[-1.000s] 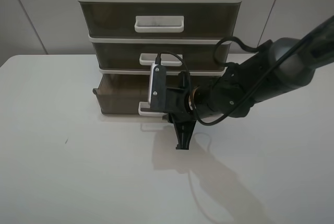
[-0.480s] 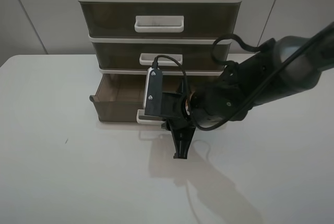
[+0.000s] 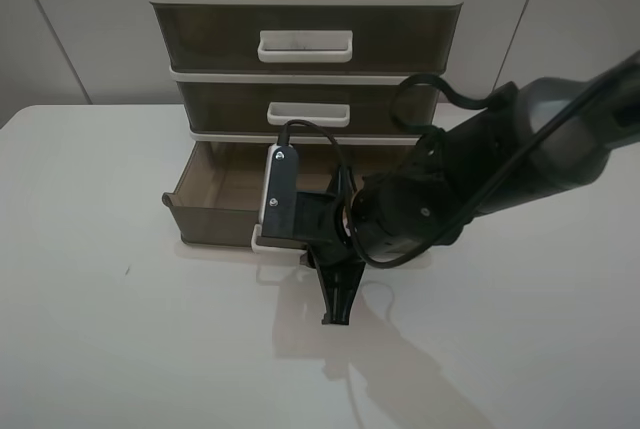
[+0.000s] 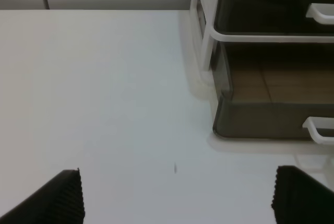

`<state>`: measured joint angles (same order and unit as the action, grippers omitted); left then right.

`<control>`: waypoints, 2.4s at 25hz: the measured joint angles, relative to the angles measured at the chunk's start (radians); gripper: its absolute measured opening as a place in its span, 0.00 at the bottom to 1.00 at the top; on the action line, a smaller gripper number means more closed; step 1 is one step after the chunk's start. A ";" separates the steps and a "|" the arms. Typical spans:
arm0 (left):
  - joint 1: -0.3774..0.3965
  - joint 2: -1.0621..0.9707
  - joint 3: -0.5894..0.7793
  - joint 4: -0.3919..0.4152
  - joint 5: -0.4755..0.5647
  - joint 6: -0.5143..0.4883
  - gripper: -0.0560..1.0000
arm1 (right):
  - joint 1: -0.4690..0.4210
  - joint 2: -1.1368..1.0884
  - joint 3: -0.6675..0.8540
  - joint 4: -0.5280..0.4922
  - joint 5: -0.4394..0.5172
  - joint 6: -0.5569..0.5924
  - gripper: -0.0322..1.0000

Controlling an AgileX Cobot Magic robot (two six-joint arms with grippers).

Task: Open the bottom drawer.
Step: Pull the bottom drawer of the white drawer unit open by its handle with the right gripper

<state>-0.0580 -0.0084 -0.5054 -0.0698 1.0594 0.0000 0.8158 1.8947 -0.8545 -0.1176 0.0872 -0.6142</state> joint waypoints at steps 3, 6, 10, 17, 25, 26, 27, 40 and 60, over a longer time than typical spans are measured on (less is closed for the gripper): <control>0.000 0.000 0.000 0.000 0.000 0.000 0.76 | 0.011 0.000 0.000 0.018 0.019 0.000 0.10; 0.000 0.000 0.000 0.000 0.000 0.000 0.76 | 0.030 -0.001 -0.001 0.024 0.031 0.003 0.10; 0.000 0.000 0.000 0.000 0.000 0.000 0.76 | 0.054 -0.008 -0.001 0.030 0.058 0.011 0.10; 0.000 0.000 0.000 0.000 0.000 0.000 0.76 | 0.076 -0.010 -0.001 0.023 0.088 0.020 0.10; 0.000 0.000 0.000 0.000 0.000 0.000 0.76 | 0.078 -0.043 -0.002 -0.006 0.149 0.023 0.10; 0.000 0.000 0.000 0.000 0.000 0.000 0.76 | 0.078 -0.046 -0.002 -0.011 0.156 0.023 0.10; 0.000 0.000 0.000 0.000 0.000 0.000 0.76 | 0.078 -0.048 -0.002 -0.013 0.164 0.023 0.10; 0.000 0.000 0.000 0.000 0.000 0.000 0.76 | 0.116 -0.048 -0.002 -0.010 0.185 0.030 0.10; 0.000 0.000 0.000 0.000 0.000 0.000 0.76 | 0.122 -0.048 -0.002 -0.015 0.185 0.023 0.14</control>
<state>-0.0580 -0.0084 -0.5054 -0.0698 1.0594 0.0000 0.9378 1.8467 -0.8564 -0.1325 0.2719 -0.5908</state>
